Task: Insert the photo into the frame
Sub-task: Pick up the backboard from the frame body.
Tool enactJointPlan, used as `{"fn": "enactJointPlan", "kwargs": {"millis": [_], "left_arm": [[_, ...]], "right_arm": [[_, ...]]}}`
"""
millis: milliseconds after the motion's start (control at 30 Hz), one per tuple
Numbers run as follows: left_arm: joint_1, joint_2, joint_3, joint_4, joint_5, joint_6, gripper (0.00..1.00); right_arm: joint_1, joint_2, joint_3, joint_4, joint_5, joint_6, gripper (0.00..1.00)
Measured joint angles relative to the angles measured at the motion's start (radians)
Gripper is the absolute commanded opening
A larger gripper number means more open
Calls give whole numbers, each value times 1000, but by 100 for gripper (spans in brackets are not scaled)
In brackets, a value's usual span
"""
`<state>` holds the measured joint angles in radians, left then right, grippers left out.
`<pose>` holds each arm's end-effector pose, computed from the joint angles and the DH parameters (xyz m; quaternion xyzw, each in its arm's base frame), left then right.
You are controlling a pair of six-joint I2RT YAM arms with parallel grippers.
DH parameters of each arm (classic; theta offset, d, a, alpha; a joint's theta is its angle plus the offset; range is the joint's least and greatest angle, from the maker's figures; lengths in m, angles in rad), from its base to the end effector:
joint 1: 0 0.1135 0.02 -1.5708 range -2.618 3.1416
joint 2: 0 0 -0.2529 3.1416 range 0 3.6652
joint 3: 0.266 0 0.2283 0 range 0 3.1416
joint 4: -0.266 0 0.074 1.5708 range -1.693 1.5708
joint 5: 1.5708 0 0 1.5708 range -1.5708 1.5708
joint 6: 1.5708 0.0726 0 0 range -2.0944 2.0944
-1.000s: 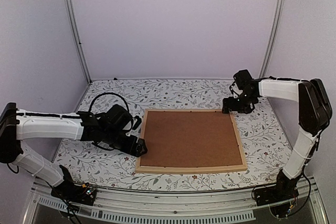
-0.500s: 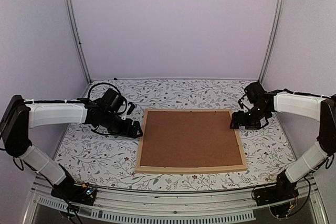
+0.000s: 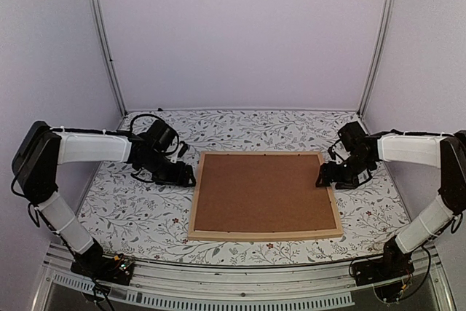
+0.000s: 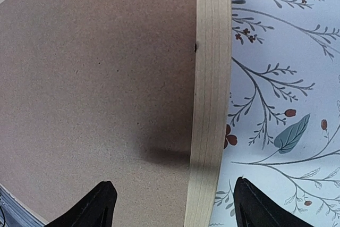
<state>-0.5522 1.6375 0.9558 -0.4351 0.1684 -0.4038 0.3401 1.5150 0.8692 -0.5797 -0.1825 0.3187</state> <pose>0.2572 -0.1727 0.1428 0.0909 0.9668 -0.1759 0.1614 0.2474 0.1015 0.1446 -0.0261 0.9808 0.1403 0.1328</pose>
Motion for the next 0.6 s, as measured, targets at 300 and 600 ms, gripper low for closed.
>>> {"fn": "enactJointPlan", "kwargs": {"millis": [300,600], "left_arm": [[-21,-5,-33,-16,-24,-5,76],[-89,-28,-84,-37,-47,-38,76]], "right_arm": [[0,1,-13,5,-10,8,82],[0,9,-30,21,-12,14,82]]}}
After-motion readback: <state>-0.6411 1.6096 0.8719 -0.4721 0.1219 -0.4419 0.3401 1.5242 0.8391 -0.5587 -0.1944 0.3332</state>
